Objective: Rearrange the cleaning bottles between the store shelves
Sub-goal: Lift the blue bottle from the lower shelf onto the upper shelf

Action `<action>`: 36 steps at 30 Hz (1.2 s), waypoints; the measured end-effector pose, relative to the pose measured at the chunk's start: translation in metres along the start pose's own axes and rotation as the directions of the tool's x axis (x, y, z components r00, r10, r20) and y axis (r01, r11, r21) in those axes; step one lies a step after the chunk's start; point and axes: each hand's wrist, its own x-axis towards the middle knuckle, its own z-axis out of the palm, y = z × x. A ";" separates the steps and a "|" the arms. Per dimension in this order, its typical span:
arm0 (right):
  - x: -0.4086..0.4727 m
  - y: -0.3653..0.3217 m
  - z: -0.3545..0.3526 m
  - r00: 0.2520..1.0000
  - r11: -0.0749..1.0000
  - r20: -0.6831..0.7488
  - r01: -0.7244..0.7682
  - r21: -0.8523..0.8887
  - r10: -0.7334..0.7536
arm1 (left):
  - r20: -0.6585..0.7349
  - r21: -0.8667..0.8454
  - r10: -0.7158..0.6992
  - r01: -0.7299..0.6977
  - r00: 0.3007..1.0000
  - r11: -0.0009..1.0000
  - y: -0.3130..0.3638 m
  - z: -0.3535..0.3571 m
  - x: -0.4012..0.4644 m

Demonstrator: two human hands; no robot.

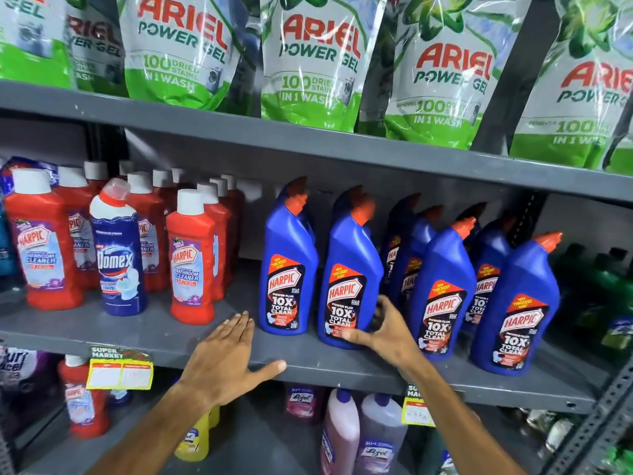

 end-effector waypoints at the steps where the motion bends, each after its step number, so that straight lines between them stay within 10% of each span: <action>1: 0.000 0.006 0.000 1.000 1.000 0.012 -0.015 0.000 0.015 | -0.002 -0.001 -0.001 0.001 1.000 1.000 0.000 0.000 0.000; 36: 0.007 0.018 0.006 0.998 0.997 -0.052 0.018 -0.076 -0.022 | 0.060 -0.036 -0.016 0.018 0.998 0.999 0.003 -0.006 0.000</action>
